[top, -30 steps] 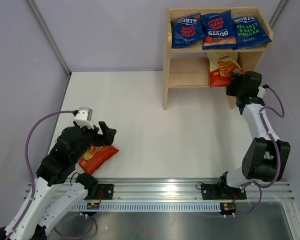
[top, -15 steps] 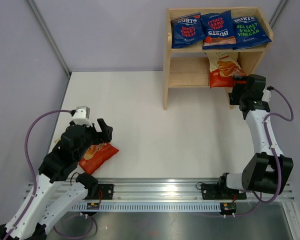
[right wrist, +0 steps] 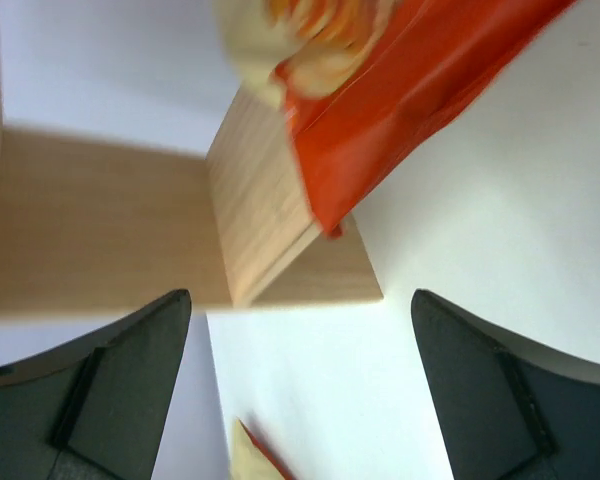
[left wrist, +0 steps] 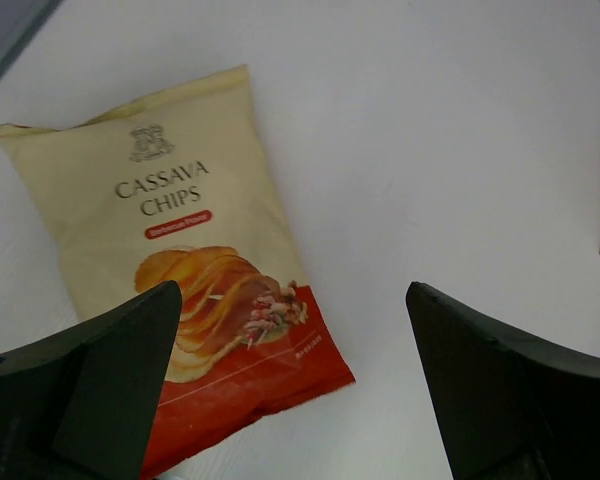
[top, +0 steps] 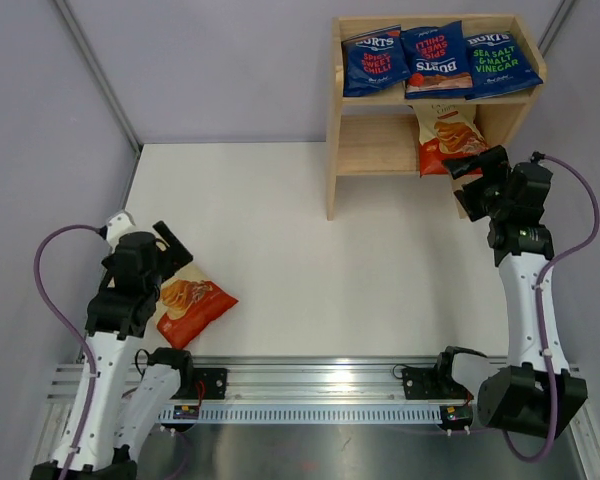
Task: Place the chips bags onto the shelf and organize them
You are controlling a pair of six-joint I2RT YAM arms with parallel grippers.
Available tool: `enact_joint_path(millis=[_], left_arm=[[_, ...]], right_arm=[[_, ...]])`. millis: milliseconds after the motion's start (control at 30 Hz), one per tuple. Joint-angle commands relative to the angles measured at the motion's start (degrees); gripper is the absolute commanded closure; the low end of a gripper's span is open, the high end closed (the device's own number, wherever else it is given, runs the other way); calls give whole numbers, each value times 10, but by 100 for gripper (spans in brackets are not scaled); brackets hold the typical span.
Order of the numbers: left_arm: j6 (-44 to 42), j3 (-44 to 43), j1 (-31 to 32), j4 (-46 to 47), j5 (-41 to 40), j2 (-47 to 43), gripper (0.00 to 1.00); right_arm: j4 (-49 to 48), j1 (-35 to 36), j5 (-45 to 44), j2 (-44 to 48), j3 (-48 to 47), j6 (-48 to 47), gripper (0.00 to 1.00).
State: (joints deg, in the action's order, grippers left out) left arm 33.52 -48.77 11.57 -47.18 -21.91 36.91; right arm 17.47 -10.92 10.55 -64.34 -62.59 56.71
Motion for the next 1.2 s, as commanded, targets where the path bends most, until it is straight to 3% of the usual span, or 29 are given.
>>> enact_joint_path(millis=[0, 100, 200, 300, 500, 600, 767, 867, 900, 1100, 1133, 1167], left_arm=[[16, -2, -109, 17, 44, 10, 1], [15, 19, -213, 21, 75, 18, 1], [21, 48, -303, 31, 87, 16, 1], [42, 45, -340, 17, 64, 37, 1], [66, 112, -428, 86, 195, 76, 1], [70, 149, -463, 124, 202, 90, 1], [74, 182, -495, 169, 185, 150, 1], [64, 207, -496, 233, 216, 184, 1], [57, 222, -497, 254, 251, 189, 1], [95, 300, -497, 356, 294, 158, 1], [102, 330, -496, 393, 303, 153, 2], [113, 343, -495, 414, 312, 150, 11]], right_arm=[[-3, -1, 205, 51, 5, -207, 0], [45, 0, 270, 97, 31, -243, 1], [-22, 2, 301, 160, 93, -212, 1], [-86, 2, 339, 179, 119, -184, 0], [-150, 6, 396, 167, 124, -144, 1], [-155, 16, 406, 156, 115, -138, 1], [-162, 35, 407, 156, 116, -143, 1], [-166, 39, 407, 159, 118, -145, 0], [-166, 40, 407, 159, 115, -145, 1], [-169, 42, 414, 159, 106, -134, 1], [-169, 42, 416, 160, 106, -131, 1], [-168, 42, 416, 161, 106, -126, 1]])
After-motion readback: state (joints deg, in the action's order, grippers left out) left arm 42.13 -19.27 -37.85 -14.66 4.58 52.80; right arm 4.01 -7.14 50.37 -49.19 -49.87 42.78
